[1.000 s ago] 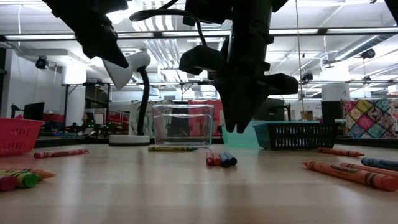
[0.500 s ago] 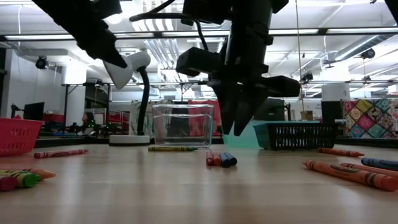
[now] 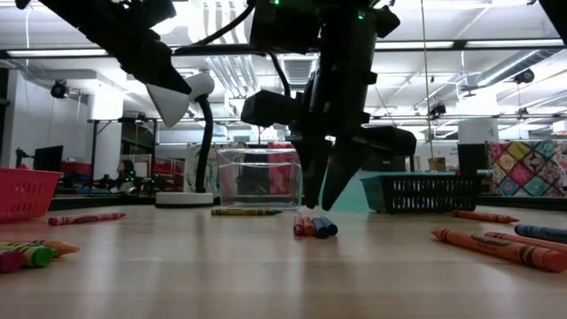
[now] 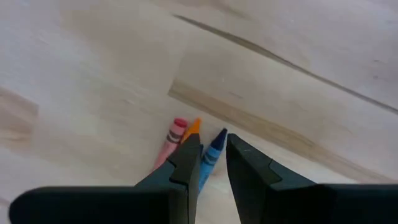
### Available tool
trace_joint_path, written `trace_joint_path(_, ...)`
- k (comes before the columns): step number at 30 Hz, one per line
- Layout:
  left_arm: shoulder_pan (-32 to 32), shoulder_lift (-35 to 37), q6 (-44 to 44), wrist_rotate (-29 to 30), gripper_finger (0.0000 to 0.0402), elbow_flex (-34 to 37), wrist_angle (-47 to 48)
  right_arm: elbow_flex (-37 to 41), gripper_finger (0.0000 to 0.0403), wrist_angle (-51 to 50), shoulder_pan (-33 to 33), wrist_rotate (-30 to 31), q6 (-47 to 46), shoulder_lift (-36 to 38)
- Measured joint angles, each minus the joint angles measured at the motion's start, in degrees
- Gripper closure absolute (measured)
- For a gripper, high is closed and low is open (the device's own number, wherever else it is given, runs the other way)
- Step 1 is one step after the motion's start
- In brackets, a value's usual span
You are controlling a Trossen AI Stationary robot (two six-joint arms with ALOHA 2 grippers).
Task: Sort crayons
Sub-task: Put the blue crayon into the blue bin
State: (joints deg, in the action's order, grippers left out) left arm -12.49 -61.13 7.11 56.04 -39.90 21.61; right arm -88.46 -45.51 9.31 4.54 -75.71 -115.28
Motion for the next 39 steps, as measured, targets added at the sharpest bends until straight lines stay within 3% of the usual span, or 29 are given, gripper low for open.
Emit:
trace_joint_path(25,2.12,-0.42,-2.10,0.35,0.0326,-1.83,-3.39,0.60,0.0335,-1.46,0.03,1.56,5.31,0.04)
trace_joint_path(33,0.87,-0.43,6.08,0.36,0.0326,-2.42,-3.56,0.60,0.0335,-8.31,-0.36,3.25,6.89,0.04)
trace_joint_path(39,-2.89,-0.65,10.92,0.05,0.0326,-2.34,-3.75,0.60,0.0335,-7.40,-0.45,2.83,8.72,0.52)
